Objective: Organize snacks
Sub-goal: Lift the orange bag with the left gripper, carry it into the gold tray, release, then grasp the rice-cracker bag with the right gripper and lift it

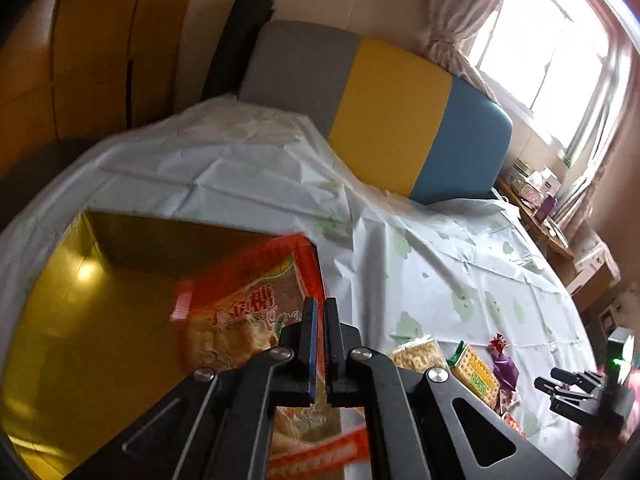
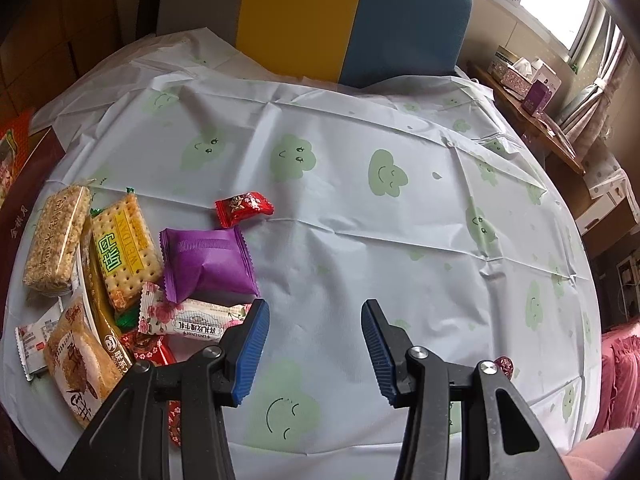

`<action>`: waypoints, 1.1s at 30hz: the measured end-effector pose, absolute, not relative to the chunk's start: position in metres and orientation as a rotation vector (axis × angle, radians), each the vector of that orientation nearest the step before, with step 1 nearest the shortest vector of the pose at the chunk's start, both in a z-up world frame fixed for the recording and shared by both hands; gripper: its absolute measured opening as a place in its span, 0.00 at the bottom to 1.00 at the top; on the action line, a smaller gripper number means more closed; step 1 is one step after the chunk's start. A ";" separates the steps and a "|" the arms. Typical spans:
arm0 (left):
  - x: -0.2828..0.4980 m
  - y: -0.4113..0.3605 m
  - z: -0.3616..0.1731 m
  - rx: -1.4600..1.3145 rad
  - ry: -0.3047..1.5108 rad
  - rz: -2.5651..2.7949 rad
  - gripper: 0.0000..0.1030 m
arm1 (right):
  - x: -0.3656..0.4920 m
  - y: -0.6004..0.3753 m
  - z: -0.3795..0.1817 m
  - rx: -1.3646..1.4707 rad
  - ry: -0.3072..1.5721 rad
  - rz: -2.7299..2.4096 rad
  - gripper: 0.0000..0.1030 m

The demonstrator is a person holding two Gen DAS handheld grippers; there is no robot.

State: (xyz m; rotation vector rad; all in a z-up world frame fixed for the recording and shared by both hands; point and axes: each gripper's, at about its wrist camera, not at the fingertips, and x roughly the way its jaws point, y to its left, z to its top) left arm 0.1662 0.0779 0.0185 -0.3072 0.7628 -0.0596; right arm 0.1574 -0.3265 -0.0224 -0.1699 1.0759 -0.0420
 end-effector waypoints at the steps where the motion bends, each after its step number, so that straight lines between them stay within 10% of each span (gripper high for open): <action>1: 0.164 0.079 0.017 -0.310 0.764 -0.061 0.02 | 0.157 -0.326 -0.022 -0.172 1.075 -0.043 0.47; 20: 0.051 0.002 0.008 -0.079 0.738 -0.209 0.20 | 0.145 -0.291 -0.008 -0.166 1.024 0.091 0.50; 33: -0.001 -0.039 -0.042 0.054 0.802 -0.397 0.26 | 0.158 -0.163 -0.001 -0.186 1.047 0.412 0.83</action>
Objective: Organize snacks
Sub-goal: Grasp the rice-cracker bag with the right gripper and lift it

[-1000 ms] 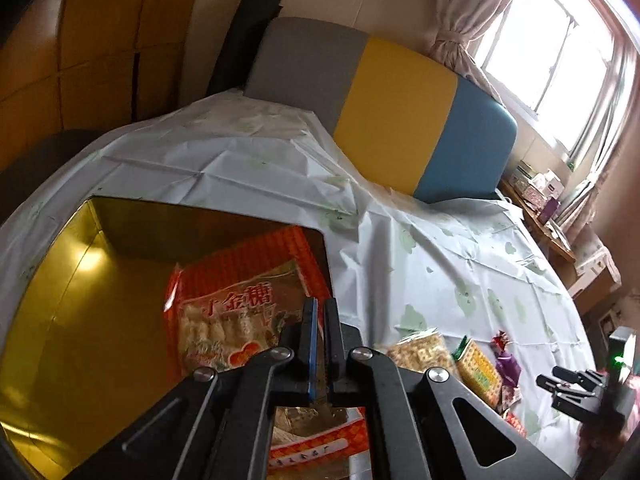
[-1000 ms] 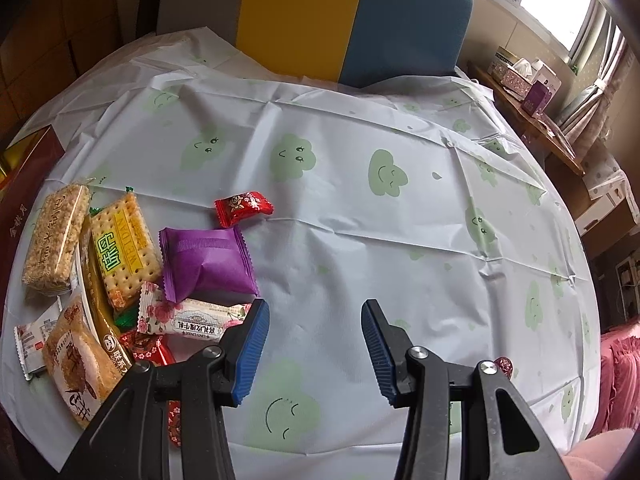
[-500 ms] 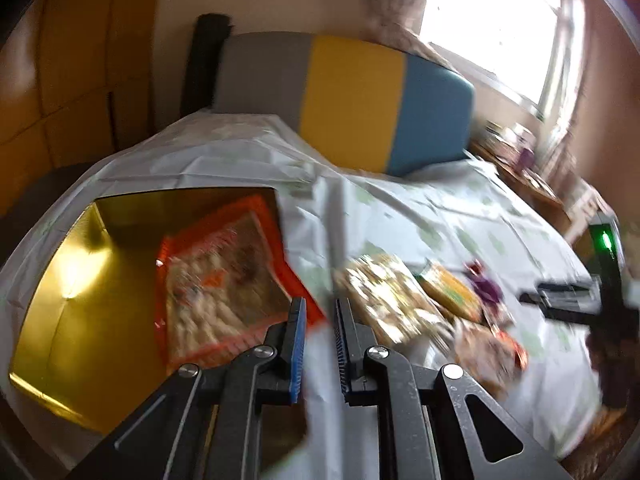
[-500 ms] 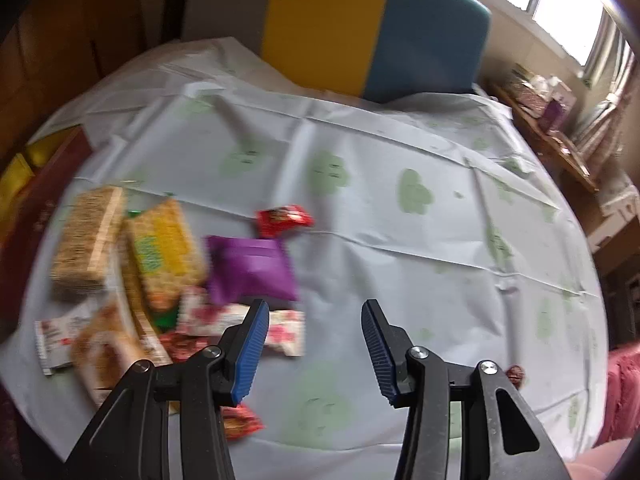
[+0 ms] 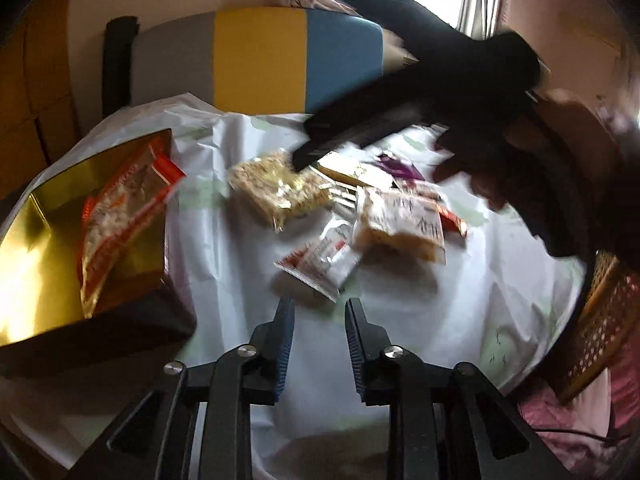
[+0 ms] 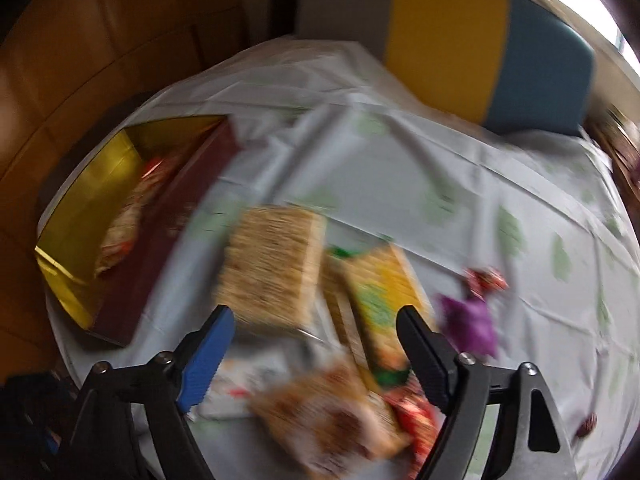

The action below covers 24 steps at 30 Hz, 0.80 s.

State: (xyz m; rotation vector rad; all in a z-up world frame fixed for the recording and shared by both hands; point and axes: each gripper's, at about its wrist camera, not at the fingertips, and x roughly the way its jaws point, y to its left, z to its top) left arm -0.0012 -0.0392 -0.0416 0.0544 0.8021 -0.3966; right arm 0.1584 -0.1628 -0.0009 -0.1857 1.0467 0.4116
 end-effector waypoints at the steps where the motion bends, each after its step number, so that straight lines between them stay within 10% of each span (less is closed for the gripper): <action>1: -0.001 -0.040 -0.044 0.059 0.806 -0.399 0.26 | 0.162 -0.152 -0.004 -0.205 1.055 0.428 0.83; 24: 0.009 -0.030 -0.070 -0.021 0.887 -0.362 0.28 | 0.191 -0.112 -0.021 -0.230 1.065 0.345 0.72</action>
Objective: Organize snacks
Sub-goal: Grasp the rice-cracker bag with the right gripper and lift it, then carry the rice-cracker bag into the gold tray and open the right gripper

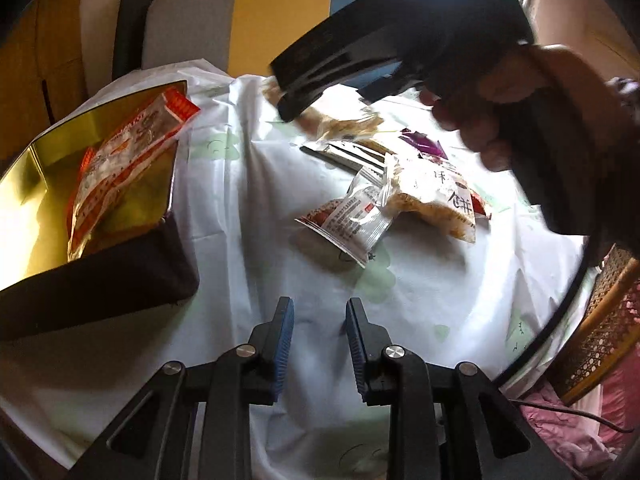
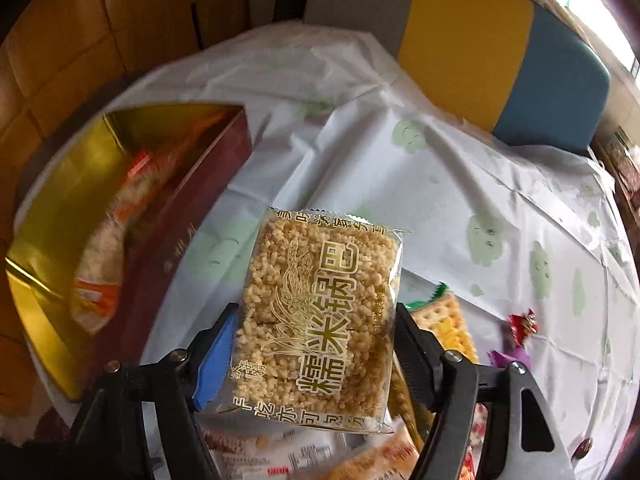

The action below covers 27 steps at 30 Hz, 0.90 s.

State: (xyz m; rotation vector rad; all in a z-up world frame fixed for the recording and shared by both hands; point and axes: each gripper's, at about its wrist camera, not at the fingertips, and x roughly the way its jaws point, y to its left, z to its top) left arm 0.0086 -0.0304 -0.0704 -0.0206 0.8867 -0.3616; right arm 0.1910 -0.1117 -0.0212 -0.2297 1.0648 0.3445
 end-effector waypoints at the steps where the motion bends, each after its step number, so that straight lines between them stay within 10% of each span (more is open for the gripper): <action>1: 0.008 -0.031 -0.071 -0.019 0.886 -0.363 0.29 | 0.189 -0.117 -0.018 -0.214 1.064 0.334 0.72; 27: 0.010 -0.008 -0.071 -0.122 0.878 -0.296 0.40 | 0.149 -0.128 0.017 -0.048 1.101 0.468 0.72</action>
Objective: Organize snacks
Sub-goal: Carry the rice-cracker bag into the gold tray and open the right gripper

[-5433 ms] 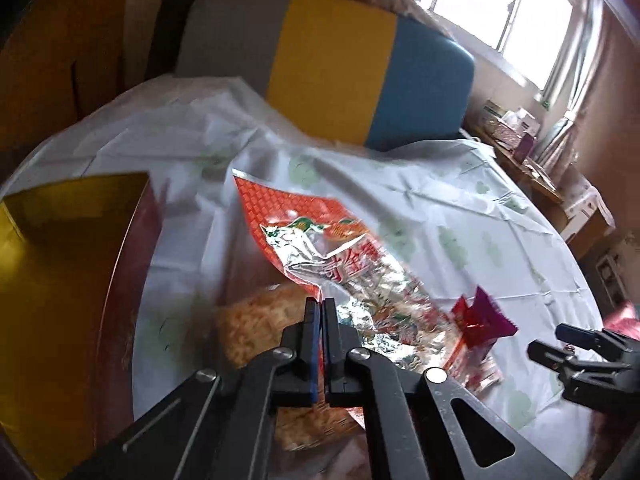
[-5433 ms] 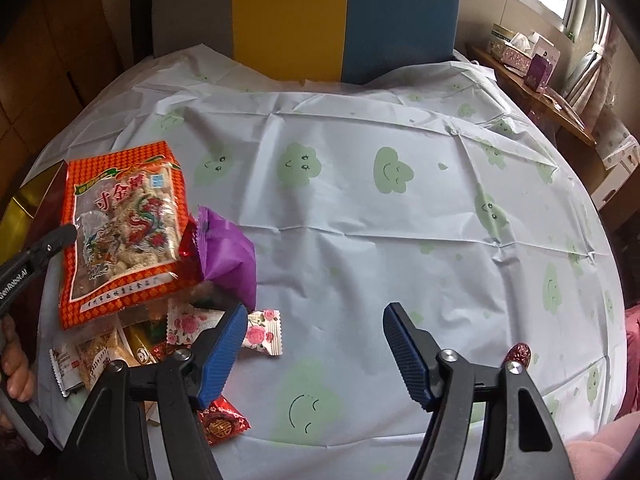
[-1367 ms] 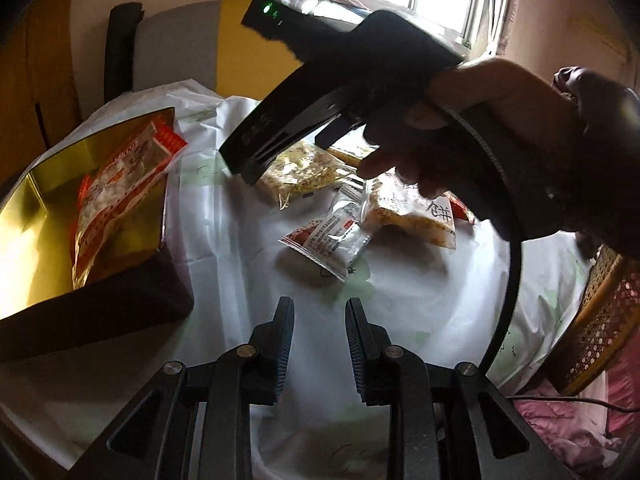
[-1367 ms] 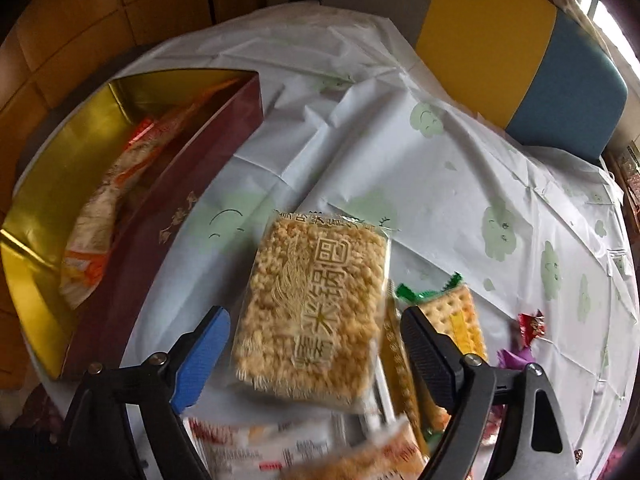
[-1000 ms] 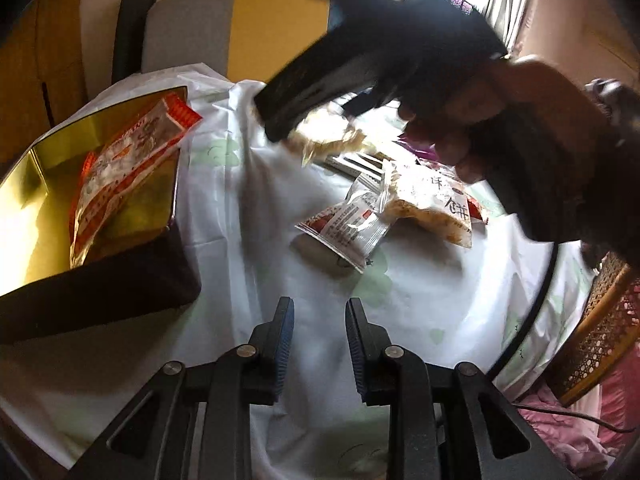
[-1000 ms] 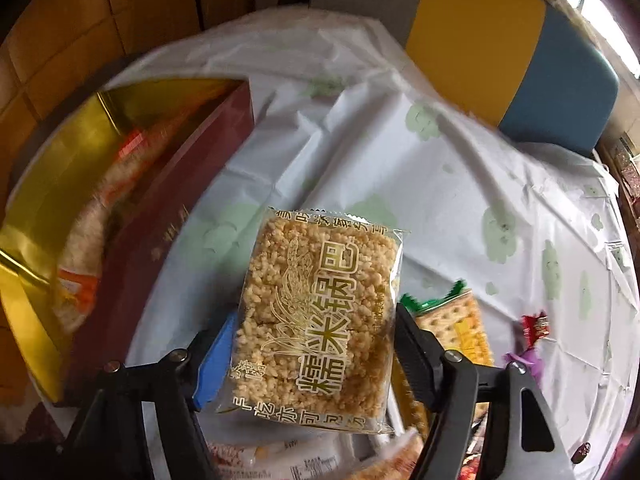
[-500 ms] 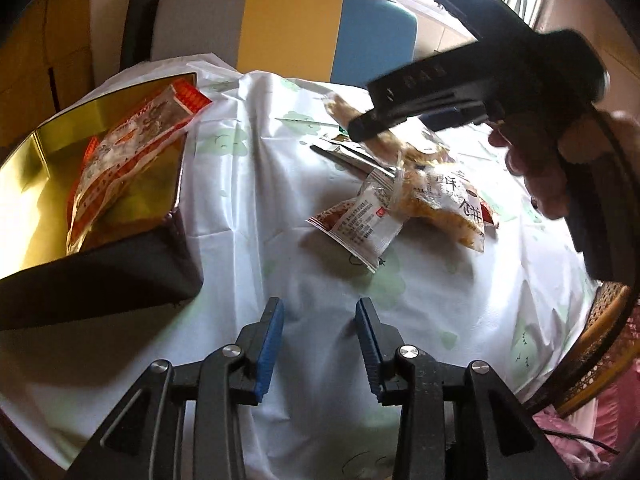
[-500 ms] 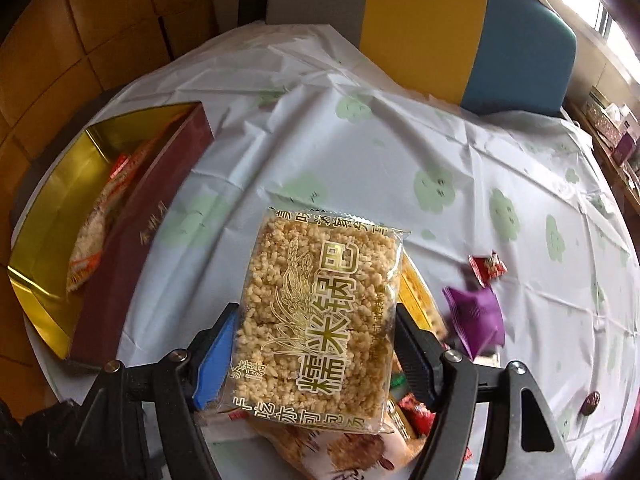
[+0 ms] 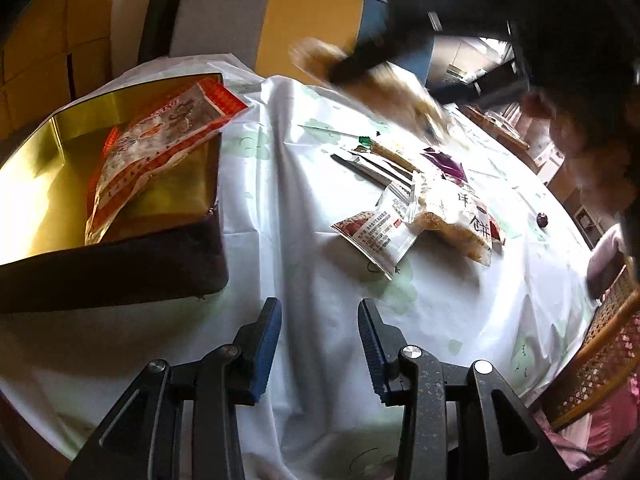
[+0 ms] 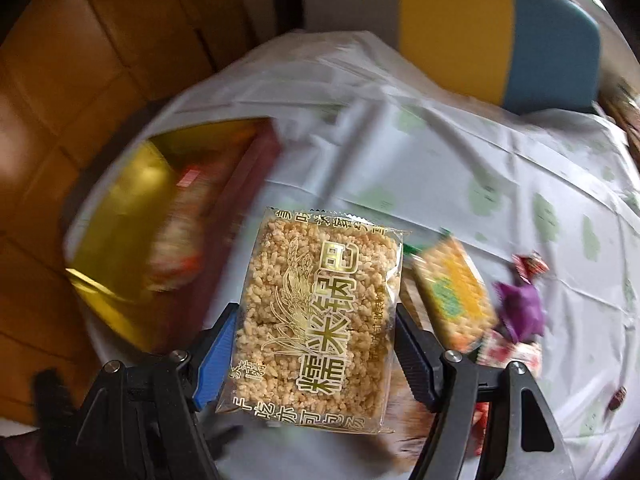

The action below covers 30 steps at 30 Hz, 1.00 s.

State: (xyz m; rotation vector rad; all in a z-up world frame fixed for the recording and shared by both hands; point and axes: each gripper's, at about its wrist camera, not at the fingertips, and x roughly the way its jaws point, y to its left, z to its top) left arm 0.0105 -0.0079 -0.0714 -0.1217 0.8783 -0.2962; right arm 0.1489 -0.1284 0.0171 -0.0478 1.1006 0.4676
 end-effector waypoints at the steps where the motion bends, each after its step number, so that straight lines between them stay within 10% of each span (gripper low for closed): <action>1: 0.010 -0.007 -0.071 -0.125 0.877 -0.294 0.39 | 0.148 -0.119 0.024 -0.044 1.096 0.502 0.72; 30: 0.011 -0.007 -0.073 -0.124 0.879 -0.285 0.40 | 0.141 -0.036 0.016 -0.083 1.146 0.750 0.75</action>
